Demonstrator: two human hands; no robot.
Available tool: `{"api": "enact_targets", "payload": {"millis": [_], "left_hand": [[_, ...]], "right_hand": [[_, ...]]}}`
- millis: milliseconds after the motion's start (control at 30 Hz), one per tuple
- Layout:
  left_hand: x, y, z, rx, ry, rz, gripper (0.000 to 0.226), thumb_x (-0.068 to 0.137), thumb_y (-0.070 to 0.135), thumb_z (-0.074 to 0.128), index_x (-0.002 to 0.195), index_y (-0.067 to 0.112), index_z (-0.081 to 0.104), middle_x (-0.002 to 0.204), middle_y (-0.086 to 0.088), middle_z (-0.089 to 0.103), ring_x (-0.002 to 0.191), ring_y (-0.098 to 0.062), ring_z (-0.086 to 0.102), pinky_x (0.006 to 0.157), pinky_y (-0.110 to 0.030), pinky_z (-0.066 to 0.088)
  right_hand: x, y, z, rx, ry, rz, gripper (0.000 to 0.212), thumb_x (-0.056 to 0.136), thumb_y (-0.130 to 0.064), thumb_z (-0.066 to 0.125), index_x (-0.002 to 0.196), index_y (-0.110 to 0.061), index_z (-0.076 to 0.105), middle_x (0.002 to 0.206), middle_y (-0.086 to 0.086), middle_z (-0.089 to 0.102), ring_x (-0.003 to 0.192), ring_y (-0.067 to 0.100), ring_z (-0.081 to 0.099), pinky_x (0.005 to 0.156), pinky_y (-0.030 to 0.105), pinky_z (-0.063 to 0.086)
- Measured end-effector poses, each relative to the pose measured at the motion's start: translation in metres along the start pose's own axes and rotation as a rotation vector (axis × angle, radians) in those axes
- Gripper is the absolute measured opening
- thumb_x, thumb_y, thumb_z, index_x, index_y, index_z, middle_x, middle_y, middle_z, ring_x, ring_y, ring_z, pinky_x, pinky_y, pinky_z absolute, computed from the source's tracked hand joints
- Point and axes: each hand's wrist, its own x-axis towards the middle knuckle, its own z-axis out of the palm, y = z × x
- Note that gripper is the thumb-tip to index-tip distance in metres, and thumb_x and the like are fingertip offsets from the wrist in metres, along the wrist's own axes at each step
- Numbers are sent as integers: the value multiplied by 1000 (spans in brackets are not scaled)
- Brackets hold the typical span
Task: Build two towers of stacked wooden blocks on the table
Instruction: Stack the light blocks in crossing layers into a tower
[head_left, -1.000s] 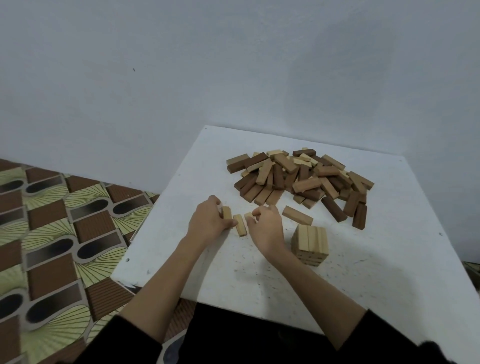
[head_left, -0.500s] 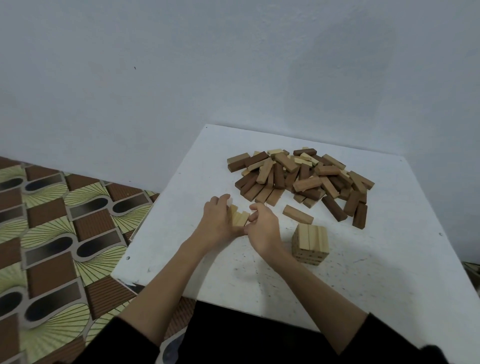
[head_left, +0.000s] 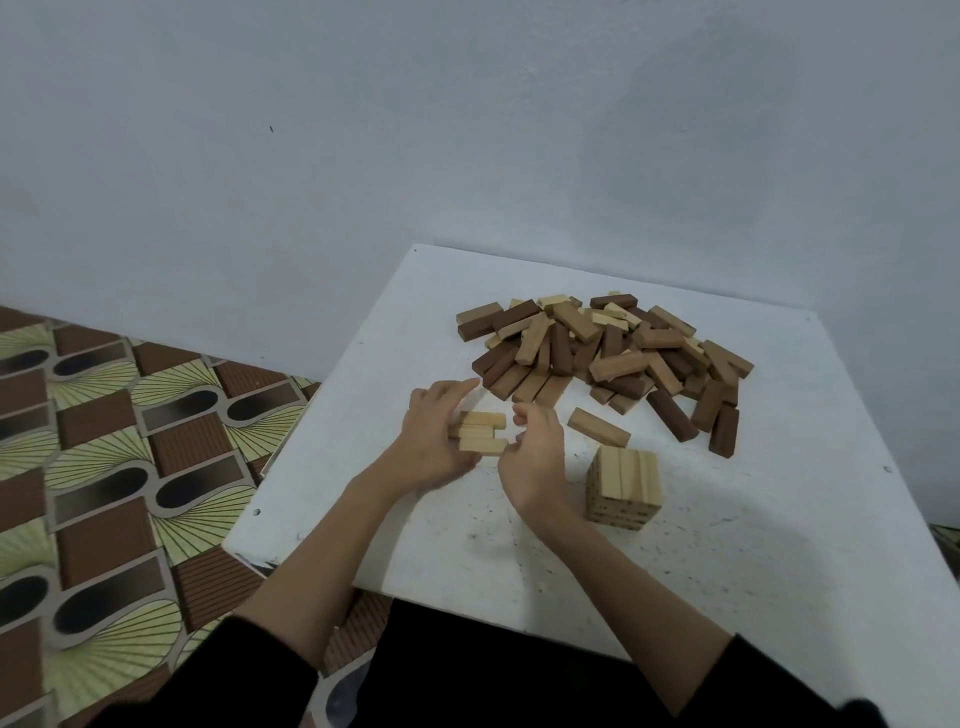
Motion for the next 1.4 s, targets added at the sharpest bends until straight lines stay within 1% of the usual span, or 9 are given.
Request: {"api": "enact_targets", "payload": {"millis": [133, 200, 300, 500, 700, 967, 1133, 1267, 1400], "left_hand": [[-9, -4, 3, -157, 84, -49, 87, 71, 12, 78, 144, 24, 31, 130, 2, 29, 116, -15, 33, 89, -13, 36], [-11, -5, 4, -191, 110, -41, 88, 72, 11, 78, 144, 24, 30, 128, 2, 32, 107, -15, 42, 86, -12, 40], [-12, -3, 3, -204, 134, -16, 87, 72, 10, 78, 144, 22, 32, 124, 0, 39, 96, -6, 47, 79, -5, 41], [-13, 0, 3, -211, 147, 19, 80, 73, 8, 76, 142, 17, 37, 121, 2, 48, 94, 12, 44, 76, -3, 37], [-14, -5, 8, -225, 156, 26, 74, 73, 8, 77, 139, 15, 43, 117, 4, 56, 93, 3, 45, 78, -5, 35], [-17, -4, 9, -243, 160, 38, 76, 73, 5, 77, 139, 13, 41, 119, 4, 54, 100, -2, 39, 81, -3, 33], [-16, -4, 10, -238, 116, 25, 75, 76, 14, 77, 141, 16, 40, 121, 7, 56, 108, -10, 38, 84, -3, 33], [-18, -4, 7, -265, 128, -24, 76, 74, 11, 78, 140, 17, 40, 113, 10, 54, 107, -9, 39, 85, -4, 33], [-17, -9, 6, -223, 196, -45, 72, 74, 11, 77, 137, 16, 42, 110, 5, 56, 104, -11, 37, 84, -4, 33]], "right_hand": [[-1, 4, 4, -1, 35, -29, 51, 81, 18, 44, 126, -4, 49, 119, 5, 47, 112, 23, 45, 95, 31, 42], [-2, 6, 7, 0, 74, -53, 49, 80, 19, 43, 123, -2, 52, 115, 7, 50, 108, 25, 47, 91, 28, 43], [-3, 9, 11, 14, 134, -94, 48, 77, 22, 43, 118, 1, 55, 111, 11, 54, 103, 27, 49, 83, 23, 43], [-2, 12, 14, 34, 156, -164, 46, 73, 23, 45, 113, 4, 58, 108, 16, 56, 99, 29, 50, 77, 20, 39], [-1, 18, 18, 37, 197, -222, 44, 72, 24, 47, 109, 5, 60, 102, 16, 58, 90, 29, 53, 74, 24, 42], [0, 19, 17, 45, 232, -260, 30, 80, 16, 49, 103, 3, 62, 97, 11, 57, 87, 28, 55, 75, 34, 50], [0, 21, 18, 15, 246, -323, 20, 80, 11, 52, 87, 3, 68, 89, 12, 57, 87, 26, 54, 74, 18, 40], [0, 21, 19, -7, 274, -312, 19, 80, 14, 52, 87, 4, 67, 90, 12, 56, 86, 26, 54, 72, 6, 35], [0, 21, 21, -31, 306, -274, 22, 81, 17, 48, 91, 6, 65, 95, 14, 54, 92, 28, 51, 76, 10, 33]]}}
